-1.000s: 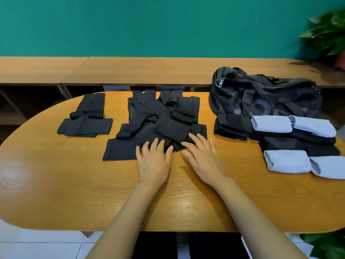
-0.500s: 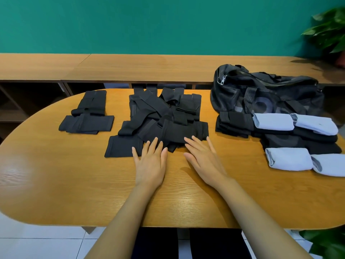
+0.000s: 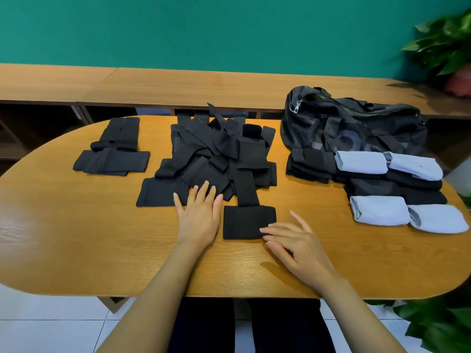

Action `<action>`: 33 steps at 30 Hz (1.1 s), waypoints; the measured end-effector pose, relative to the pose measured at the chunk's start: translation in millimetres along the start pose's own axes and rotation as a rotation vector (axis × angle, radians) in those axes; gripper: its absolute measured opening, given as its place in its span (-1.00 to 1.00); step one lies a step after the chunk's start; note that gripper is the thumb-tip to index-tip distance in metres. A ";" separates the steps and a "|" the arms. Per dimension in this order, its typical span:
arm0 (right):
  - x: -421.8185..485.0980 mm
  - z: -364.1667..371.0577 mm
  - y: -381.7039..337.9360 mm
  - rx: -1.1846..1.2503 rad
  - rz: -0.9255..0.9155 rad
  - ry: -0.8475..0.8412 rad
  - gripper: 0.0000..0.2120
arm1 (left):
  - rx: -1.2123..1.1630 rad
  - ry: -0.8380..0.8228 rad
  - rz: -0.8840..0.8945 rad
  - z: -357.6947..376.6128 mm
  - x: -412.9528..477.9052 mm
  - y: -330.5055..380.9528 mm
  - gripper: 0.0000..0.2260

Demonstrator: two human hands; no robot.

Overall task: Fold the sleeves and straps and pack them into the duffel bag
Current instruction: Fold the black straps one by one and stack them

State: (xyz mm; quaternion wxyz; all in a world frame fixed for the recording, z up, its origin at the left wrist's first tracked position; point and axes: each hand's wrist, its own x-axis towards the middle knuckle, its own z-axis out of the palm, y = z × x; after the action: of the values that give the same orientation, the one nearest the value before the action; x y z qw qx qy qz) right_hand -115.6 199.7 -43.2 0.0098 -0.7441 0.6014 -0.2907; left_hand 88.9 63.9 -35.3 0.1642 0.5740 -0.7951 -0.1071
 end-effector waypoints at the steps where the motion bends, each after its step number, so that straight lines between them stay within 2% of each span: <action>1: -0.7 -0.9 -0.7 0.014 -0.006 0.015 -0.55 | -0.007 0.001 0.003 -0.1 -0.6 -0.4 -0.42; 7: 4.5 -3.2 4.2 0.079 -0.023 0.093 -0.60 | -0.135 0.068 0.003 -3.6 -2.1 -3.8 -0.61; 11: 44.6 -14.8 10.7 -0.041 -0.026 0.239 -0.75 | -0.167 0.203 0.064 -11.9 6.6 -0.4 -0.71; 14: 89.0 -17.4 19.1 -0.143 -0.007 0.257 -0.88 | -0.142 0.285 0.163 -19.7 23.0 11.7 -0.78; 17: 133.4 -13.2 28.5 -0.219 0.050 0.205 -0.85 | -0.103 0.270 0.241 -23.1 45.4 26.6 -0.80; 20: 171.8 -9.3 35.8 -0.251 0.091 0.080 -0.73 | -0.032 0.181 0.295 -21.2 66.4 37.6 -0.76; 24: 203.1 -3.3 44.3 -0.393 0.026 -0.118 -0.64 | 0.064 0.120 0.363 -11.2 82.6 38.2 -0.75; 26: 211.2 -1.8 51.3 -0.462 -0.032 -0.150 -0.69 | 0.112 0.153 0.402 -4.8 84.4 34.0 -0.80; 30: 224.1 2.1 69.3 -0.494 -0.060 0.009 -0.90 | 0.142 0.203 0.433 5.5 84.1 28.5 -0.80; 33: 242.3 -6.1 75.6 -0.476 0.049 0.088 -0.87 | 0.133 0.237 0.453 9.4 83.9 27.0 -0.80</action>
State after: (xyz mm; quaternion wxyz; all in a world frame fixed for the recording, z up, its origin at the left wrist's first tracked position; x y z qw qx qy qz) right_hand -159.5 -37.5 36.3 -0.1850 -0.6972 0.6708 -0.1723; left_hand 37.6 -7.2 -22.7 0.2378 0.3993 -0.8839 0.0529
